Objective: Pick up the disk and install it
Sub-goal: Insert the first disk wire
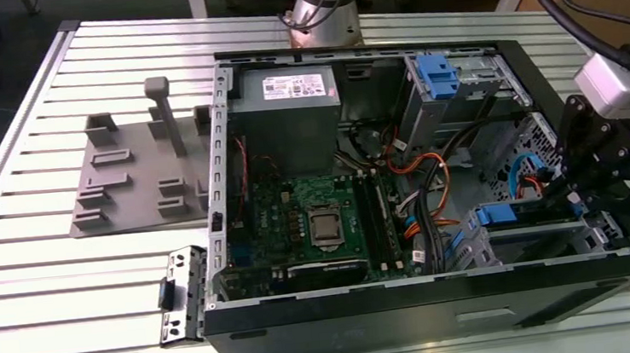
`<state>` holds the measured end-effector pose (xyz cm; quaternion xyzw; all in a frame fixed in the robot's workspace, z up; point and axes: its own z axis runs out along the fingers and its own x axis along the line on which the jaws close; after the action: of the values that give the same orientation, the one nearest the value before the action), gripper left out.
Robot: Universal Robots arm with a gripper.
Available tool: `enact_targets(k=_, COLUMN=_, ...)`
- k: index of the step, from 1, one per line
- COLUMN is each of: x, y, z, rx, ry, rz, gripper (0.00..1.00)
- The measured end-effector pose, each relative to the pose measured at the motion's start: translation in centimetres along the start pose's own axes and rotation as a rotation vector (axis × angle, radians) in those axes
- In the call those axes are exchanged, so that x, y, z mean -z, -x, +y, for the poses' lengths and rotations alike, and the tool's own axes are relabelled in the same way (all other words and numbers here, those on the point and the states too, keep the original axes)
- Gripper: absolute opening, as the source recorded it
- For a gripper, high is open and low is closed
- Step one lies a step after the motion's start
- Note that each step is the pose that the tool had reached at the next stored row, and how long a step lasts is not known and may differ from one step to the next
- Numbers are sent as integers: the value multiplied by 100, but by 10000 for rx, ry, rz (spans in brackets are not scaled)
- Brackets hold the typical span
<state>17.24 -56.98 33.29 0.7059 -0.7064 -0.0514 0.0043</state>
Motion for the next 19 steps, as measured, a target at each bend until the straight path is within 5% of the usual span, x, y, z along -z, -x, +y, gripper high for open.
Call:
enact_targets(k=16, x=-57, y=-24, z=-5, rx=0, ry=1, rz=1, gripper=16)
enact_targets(k=19, x=-62, y=-26, z=-5, rx=0, ry=1, rz=-6, gripper=24)
